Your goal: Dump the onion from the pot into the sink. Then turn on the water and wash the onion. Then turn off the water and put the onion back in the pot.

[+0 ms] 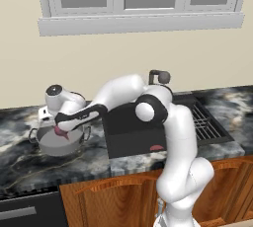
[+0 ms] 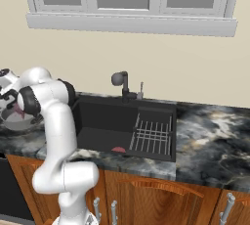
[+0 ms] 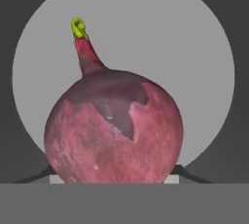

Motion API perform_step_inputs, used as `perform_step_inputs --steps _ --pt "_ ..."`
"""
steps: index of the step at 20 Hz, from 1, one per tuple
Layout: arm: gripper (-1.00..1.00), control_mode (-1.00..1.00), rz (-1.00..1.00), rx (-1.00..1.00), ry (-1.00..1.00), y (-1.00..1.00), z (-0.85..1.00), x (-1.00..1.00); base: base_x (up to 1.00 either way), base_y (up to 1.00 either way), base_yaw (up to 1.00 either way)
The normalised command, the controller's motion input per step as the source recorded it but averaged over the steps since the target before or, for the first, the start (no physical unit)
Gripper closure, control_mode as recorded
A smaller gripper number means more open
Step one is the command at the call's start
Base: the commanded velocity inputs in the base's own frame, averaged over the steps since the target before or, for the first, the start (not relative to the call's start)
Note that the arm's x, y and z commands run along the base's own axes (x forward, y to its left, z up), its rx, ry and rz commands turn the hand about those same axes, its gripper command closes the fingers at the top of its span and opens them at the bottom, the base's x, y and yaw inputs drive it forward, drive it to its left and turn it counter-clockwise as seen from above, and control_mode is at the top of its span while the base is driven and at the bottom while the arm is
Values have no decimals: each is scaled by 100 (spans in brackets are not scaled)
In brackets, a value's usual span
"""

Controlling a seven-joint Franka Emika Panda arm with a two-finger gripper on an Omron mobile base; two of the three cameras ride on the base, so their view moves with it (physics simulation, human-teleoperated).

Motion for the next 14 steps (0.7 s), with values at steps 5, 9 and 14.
perform_step_inputs --steps 5,9,14 --pt "-100 -100 -1 0 0 0 -14 0 0 0 0" --pt "-100 -100 0 0 0 0 -1 0 0 0 0" --pt "-100 -100 0 0 0 -3 14 0 0 0 0"
